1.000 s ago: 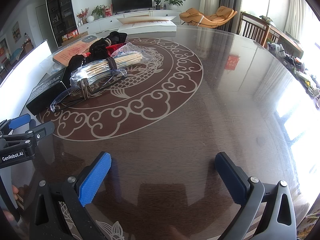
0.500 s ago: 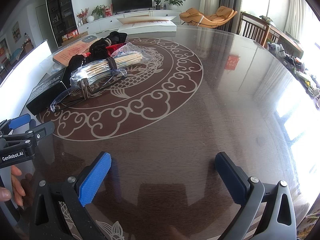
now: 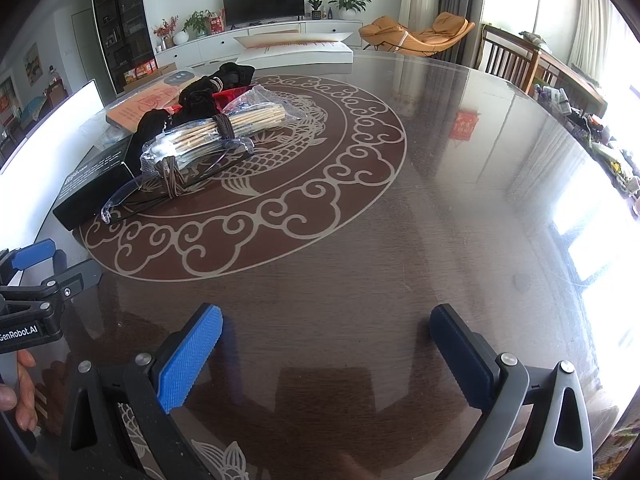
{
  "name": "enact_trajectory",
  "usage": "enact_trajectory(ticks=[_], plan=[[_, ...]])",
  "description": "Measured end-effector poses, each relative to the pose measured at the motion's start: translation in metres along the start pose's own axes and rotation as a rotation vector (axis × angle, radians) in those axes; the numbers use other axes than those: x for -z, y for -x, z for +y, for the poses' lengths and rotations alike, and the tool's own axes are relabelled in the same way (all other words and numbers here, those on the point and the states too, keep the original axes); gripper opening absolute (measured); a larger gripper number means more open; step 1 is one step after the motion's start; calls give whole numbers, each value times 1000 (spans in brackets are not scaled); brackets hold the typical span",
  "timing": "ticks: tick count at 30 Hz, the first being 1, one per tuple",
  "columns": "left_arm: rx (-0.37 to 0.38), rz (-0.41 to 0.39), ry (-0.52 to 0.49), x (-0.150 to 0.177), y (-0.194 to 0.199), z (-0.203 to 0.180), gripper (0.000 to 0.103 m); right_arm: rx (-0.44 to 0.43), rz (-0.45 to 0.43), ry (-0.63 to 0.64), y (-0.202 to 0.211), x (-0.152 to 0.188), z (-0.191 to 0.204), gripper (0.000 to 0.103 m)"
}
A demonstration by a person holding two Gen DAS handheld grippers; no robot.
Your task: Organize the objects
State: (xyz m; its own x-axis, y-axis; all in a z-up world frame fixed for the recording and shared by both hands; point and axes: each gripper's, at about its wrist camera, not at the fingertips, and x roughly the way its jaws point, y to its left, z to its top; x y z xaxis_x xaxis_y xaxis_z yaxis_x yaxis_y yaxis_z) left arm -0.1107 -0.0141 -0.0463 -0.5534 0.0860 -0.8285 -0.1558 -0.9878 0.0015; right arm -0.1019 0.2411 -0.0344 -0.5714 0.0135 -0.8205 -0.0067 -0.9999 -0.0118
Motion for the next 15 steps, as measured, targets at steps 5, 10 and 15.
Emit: enact_trajectory(ticks=[5,10,15], plan=[[-2,-5,3,2,2,0,103,0,0,0,0,0,0,103],[-2,-10,3,3,3,0,103,0,0,0,0,0,0,103],[-2,-11,2,3,3,1,103,0,0,0,0,0,0,103]])
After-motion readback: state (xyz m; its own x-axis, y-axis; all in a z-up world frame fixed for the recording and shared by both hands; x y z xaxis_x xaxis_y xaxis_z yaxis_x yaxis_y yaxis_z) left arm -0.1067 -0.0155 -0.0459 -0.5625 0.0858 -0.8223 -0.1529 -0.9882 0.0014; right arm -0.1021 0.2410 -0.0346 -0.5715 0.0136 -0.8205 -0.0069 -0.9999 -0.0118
